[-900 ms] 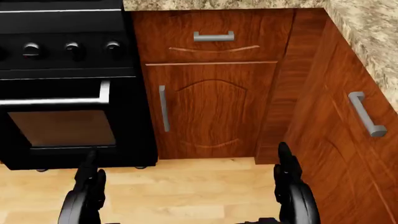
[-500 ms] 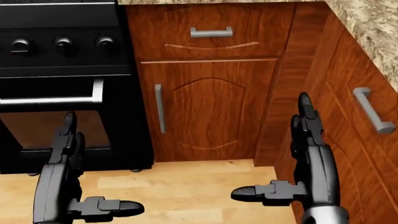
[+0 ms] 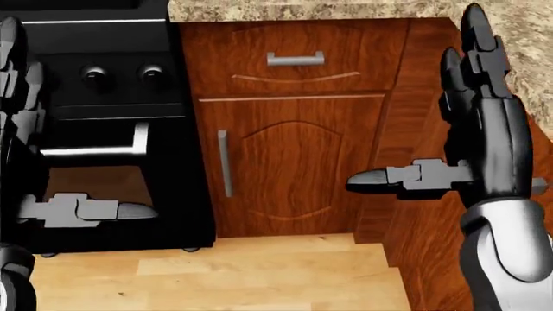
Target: Pick the mug from under the coffee machine dispenser and place it on the counter.
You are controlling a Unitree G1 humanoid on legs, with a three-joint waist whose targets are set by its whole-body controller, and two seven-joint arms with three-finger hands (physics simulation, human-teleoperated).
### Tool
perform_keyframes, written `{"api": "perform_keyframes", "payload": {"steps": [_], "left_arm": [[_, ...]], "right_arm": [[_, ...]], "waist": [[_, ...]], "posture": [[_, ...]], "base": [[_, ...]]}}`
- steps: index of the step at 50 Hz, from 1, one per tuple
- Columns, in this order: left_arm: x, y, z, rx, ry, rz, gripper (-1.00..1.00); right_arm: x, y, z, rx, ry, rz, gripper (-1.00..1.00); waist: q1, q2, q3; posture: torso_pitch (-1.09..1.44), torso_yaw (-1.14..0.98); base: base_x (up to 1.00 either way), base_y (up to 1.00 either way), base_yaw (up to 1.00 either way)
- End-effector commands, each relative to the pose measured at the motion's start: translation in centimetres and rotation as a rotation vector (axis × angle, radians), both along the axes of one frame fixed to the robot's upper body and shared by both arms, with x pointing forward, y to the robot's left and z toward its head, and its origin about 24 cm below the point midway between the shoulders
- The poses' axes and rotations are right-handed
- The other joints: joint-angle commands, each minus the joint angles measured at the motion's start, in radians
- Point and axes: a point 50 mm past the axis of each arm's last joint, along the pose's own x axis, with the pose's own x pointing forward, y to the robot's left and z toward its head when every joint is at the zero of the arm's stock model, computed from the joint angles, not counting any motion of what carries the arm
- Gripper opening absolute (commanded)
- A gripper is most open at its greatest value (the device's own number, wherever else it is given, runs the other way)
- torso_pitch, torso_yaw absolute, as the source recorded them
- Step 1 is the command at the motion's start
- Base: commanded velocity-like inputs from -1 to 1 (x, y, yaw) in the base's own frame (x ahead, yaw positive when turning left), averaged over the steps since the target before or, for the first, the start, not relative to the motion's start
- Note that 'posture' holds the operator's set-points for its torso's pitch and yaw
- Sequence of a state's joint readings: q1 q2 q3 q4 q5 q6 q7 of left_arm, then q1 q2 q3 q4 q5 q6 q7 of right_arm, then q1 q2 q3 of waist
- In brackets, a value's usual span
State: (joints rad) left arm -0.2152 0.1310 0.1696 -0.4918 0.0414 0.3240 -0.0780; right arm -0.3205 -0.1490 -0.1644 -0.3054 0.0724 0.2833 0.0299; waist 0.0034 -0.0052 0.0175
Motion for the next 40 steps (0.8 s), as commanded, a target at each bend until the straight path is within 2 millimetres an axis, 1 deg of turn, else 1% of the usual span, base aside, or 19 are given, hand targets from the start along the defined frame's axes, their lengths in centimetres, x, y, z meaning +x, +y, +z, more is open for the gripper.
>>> {"api": "perform_keyframes", "payload": {"steps": [1,3,9,13,16,18,20,23,26,32,33,34,35,38,40], "left_arm": [[-0.3,0.1,2.1,0.017,-0.084,0.009,1.00],[-0.4,0.4,3.1,0.021,-0.107,0.017,1.00],[-0.5,1.1,5.0,0.023,-0.155,0.039,1.00],[-0.5,1.4,6.0,0.023,-0.185,0.050,1.00],[-0.4,1.6,6.4,0.012,-0.195,0.060,1.00],[-0.4,2.0,6.9,0.011,-0.207,0.075,1.00],[-0.4,2.3,7.2,0.010,-0.214,0.084,1.00],[-0.5,2.9,7.7,0.008,-0.227,0.102,1.00],[-0.4,3.5,7.7,-0.005,-0.228,0.123,1.00],[-0.7,4.4,8.2,-0.020,-0.246,0.151,1.00],[-0.7,4.4,8.3,-0.021,-0.248,0.154,1.00],[-0.7,4.5,8.3,-0.021,-0.249,0.155,1.00],[-0.7,4.4,8.3,-0.021,-0.250,0.154,1.00],[-0.7,4.4,8.3,-0.021,-0.250,0.154,1.00],[-0.8,4.5,8.4,-0.021,-0.253,0.155,1.00]], "right_arm": [[-0.2,-0.1,2.3,-0.004,-0.091,-0.001,1.00],[-0.1,-0.4,3.5,0.004,-0.117,-0.010,1.00],[0.3,-1.5,6.3,0.017,-0.176,-0.039,1.00],[0.5,-2.3,7.8,0.031,-0.219,-0.074,1.00],[0.8,-2.7,8.5,0.066,-0.231,-0.094,1.00],[0.7,-3.0,9.4,0.078,-0.254,-0.100,1.00],[0.6,-3.3,10.0,0.081,-0.268,-0.108,1.00],[0.6,-3.8,10.3,0.093,-0.276,-0.122,1.00],[0.6,-4.1,10.7,0.095,-0.286,-0.135,1.00],[0.2,-4.9,11.7,0.089,-0.318,-0.156,1.00],[0.2,-5.0,11.8,0.089,-0.323,-0.154,1.00],[0.2,-5.0,11.8,0.084,-0.325,-0.153,1.00],[0.2,-4.9,11.7,0.082,-0.325,-0.151,1.00],[0.2,-4.7,11.5,0.079,-0.323,-0.143,1.00],[0.2,-4.7,11.6,0.079,-0.323,-0.140,1.00]], "waist": [[0.000,0.001,-0.018],[0.000,0.001,-0.016],[0.001,0.001,-0.011],[0.001,0.000,-0.008],[0.002,-0.001,-0.005],[0.002,-0.001,-0.005],[0.002,-0.001,-0.005],[0.002,0.000,-0.001],[0.003,-0.001,0.000],[0.002,0.000,0.000],[0.000,0.004,-0.025],[-0.001,0.007,0.003],[-0.001,0.007,0.021],[-0.002,-0.003,0.037],[-0.002,-0.022,0.037]], "posture": [[0.00,0.00],[0.00,0.00],[0.00,0.00],[0.00,0.00],[0.00,0.00],[0.00,0.00],[0.00,0.00],[0.00,0.00],[0.00,0.00],[0.00,0.00],[0.00,0.00],[0.00,0.00],[0.00,0.00],[0.00,0.00],[0.00,0.00]], "base": [[0.00,0.00,0.00],[0.00,0.00,0.00],[0.00,0.00,0.00],[0.00,0.00,0.00],[0.00,0.00,0.00],[0.00,0.00,0.00],[0.00,0.00,0.00],[0.00,0.00,0.00],[0.00,0.00,0.00],[0.00,0.00,0.00],[0.20,0.00,0.00],[0.25,0.00,0.00],[0.28,0.00,0.00],[0.33,0.00,0.00],[0.36,0.00,0.00]]}}
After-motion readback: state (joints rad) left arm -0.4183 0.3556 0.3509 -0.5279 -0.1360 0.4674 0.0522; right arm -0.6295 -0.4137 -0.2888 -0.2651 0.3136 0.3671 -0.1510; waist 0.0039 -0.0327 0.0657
